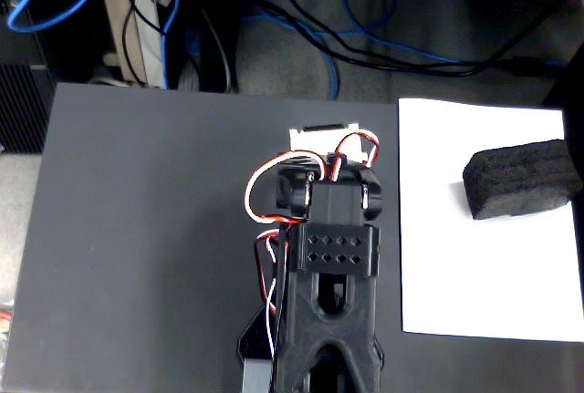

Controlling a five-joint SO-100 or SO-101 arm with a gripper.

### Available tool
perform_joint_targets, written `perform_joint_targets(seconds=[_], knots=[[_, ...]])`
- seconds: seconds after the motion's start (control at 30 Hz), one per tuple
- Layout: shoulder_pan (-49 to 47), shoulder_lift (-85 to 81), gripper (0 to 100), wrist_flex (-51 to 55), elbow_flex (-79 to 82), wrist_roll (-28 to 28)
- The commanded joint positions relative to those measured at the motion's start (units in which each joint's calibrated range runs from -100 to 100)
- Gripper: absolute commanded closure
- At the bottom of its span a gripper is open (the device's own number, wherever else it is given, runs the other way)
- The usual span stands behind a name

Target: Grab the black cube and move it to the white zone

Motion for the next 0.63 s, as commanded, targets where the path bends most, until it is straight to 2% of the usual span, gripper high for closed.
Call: perform_joint_targets(seconds=[0.0,0.07,0.6], knots=[[0.0,-0.5,98,0.0,0.0,-4.2],[0.7,-0.5,98,3.0,0.0,-4.2],[0.7,-0.5,99,3.0,-0.1,-4.1]])
